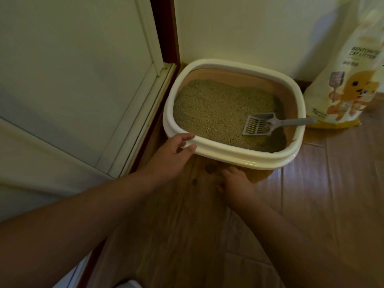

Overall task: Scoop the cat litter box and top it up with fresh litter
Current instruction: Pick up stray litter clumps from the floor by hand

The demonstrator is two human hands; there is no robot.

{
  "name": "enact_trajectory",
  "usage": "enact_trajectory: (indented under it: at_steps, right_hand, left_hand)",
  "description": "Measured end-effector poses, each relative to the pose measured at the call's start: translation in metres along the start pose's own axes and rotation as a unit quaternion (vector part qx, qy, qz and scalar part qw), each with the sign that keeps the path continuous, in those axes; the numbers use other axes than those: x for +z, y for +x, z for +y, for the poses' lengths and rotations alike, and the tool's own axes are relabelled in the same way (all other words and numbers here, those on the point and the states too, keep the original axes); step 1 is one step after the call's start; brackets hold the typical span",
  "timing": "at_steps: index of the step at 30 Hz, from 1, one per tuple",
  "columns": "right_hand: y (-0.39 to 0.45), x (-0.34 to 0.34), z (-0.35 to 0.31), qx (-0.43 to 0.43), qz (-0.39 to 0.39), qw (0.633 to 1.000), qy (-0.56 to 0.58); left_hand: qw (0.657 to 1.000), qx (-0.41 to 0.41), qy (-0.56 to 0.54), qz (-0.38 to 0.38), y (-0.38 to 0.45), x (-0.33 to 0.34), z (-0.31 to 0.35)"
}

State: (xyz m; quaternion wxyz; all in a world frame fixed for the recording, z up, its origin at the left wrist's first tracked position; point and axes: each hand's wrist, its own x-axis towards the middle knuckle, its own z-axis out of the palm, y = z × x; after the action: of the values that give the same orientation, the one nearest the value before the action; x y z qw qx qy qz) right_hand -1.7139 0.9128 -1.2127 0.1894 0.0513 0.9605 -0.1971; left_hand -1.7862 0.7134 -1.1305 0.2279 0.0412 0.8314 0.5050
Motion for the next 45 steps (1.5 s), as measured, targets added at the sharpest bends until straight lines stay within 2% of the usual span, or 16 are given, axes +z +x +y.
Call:
enact_trajectory:
  at_steps: [2, 6, 12, 15, 18, 20, 22, 26, 33, 35, 37, 40, 42, 45]
  right_hand:
    - [0.005, 0.010, 0.006, 0.007, -0.029, 0.999, -0.024]
    - [0.011, 0.023, 0.015, 0.013, -0.045, 0.998, -0.032]
    - [0.013, 0.022, 0.017, 0.007, -0.029, 1.000, 0.010]
    - [0.007, 0.000, 0.001, -0.038, 0.039, 0.994, 0.095]
    - [0.000, -0.035, -0.028, -0.114, 0.162, 0.965, 0.172]
    - [-0.004, -0.061, -0.048, -0.159, 0.191, 0.947, 0.202]
    - [-0.008, -0.081, -0.066, -0.204, 0.174, 0.940, 0.210]
    - [-0.010, -0.091, -0.085, -0.267, 0.153, 0.939, 0.155]
    - [-0.003, -0.089, -0.089, -0.326, 0.175, 0.921, 0.123]
    - [-0.002, -0.091, -0.088, -0.321, 0.190, 0.912, 0.173]
    - [-0.001, -0.092, -0.085, -0.280, 0.221, 0.900, 0.249]
    - [0.008, -0.084, -0.076, -0.203, 0.271, 0.901, 0.271]
    - [0.017, -0.068, -0.068, -0.156, 0.233, 0.926, 0.252]
    - [0.030, -0.023, -0.053, -0.115, 0.056, 0.979, 0.162]
  left_hand:
    - [0.990, -0.074, -0.114, -0.024, 0.000, 0.000, 0.002]
    - [0.916, -0.185, -0.351, -0.058, 0.001, -0.001, 0.007]
    - [0.848, -0.221, -0.478, -0.068, 0.003, -0.003, 0.006]
    - [0.818, -0.212, -0.532, -0.057, 0.004, -0.005, 0.002]
    - [0.790, -0.190, -0.582, -0.019, 0.008, -0.005, -0.002]
    - [0.783, -0.177, -0.597, -0.021, 0.010, -0.005, -0.001]
    - [0.784, -0.161, -0.597, -0.058, 0.009, -0.005, 0.006]
    - [0.790, -0.140, -0.581, -0.137, 0.004, -0.004, 0.022]
    - [0.779, -0.143, -0.594, -0.141, 0.001, -0.008, 0.019]
    - [0.766, -0.141, -0.612, -0.135, 0.002, -0.011, 0.017]
    - [0.758, -0.133, -0.628, -0.112, 0.005, -0.015, 0.016]
    - [0.749, -0.115, -0.648, -0.073, 0.014, -0.024, 0.015]
    - [0.742, -0.108, -0.659, -0.062, 0.017, -0.029, 0.013]
    - [0.738, -0.114, -0.662, -0.062, 0.018, -0.030, 0.009]
